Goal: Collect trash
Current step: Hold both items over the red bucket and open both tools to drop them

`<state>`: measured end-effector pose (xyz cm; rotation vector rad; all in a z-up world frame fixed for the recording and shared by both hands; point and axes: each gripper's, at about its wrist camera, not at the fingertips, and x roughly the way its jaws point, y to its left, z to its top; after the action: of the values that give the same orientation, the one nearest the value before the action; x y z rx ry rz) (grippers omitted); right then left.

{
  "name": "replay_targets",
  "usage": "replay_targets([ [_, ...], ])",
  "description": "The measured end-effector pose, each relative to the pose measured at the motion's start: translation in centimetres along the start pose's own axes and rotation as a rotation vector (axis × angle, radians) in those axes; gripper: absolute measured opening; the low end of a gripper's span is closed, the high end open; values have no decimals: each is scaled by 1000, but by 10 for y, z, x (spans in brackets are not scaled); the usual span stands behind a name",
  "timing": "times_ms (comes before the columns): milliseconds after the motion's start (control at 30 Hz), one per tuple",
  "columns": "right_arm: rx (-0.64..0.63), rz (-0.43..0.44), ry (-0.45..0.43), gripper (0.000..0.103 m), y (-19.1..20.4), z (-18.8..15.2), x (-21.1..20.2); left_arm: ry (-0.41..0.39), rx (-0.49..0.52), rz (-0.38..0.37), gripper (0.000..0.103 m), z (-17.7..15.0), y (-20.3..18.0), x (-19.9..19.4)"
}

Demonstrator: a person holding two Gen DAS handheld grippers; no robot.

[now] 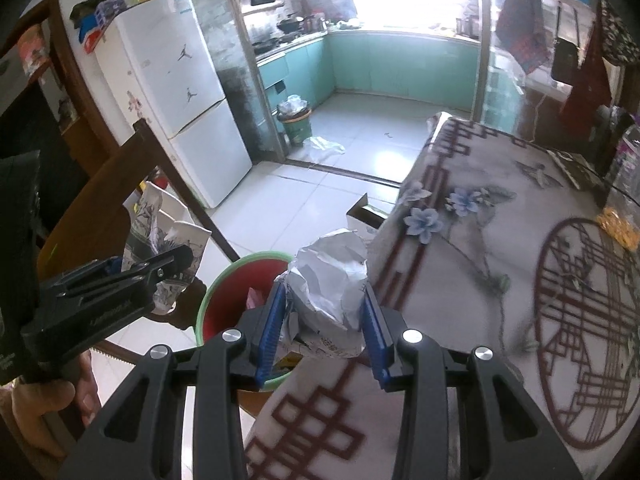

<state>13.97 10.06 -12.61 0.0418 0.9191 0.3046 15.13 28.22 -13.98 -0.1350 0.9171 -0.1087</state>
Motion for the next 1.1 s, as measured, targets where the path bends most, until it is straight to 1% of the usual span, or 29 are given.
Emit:
replay_targets([
  [133, -19, 35, 19, 37, 9, 3, 18, 10, -14, 25, 42, 1, 14, 7],
  [267, -47, 82, 17, 37, 19, 3, 32, 21, -23, 55, 42, 1, 27, 14],
  [433, -52, 121, 39, 37, 29, 3, 48, 46, -46, 73, 42, 0, 42, 26],
  [567, -77, 125, 44, 39, 37, 3, 57, 67, -52, 81, 42, 0, 50, 37],
  [633, -81, 126, 62, 39, 40, 3, 64, 78, -55, 83, 42, 0, 53, 42],
  [900, -83, 135, 113, 39, 41, 0, 87, 117, -57, 86, 42, 2, 59, 65],
  [1100, -79, 143, 130, 40, 38, 1, 97, 125, -52, 87, 42, 8, 58, 77],
])
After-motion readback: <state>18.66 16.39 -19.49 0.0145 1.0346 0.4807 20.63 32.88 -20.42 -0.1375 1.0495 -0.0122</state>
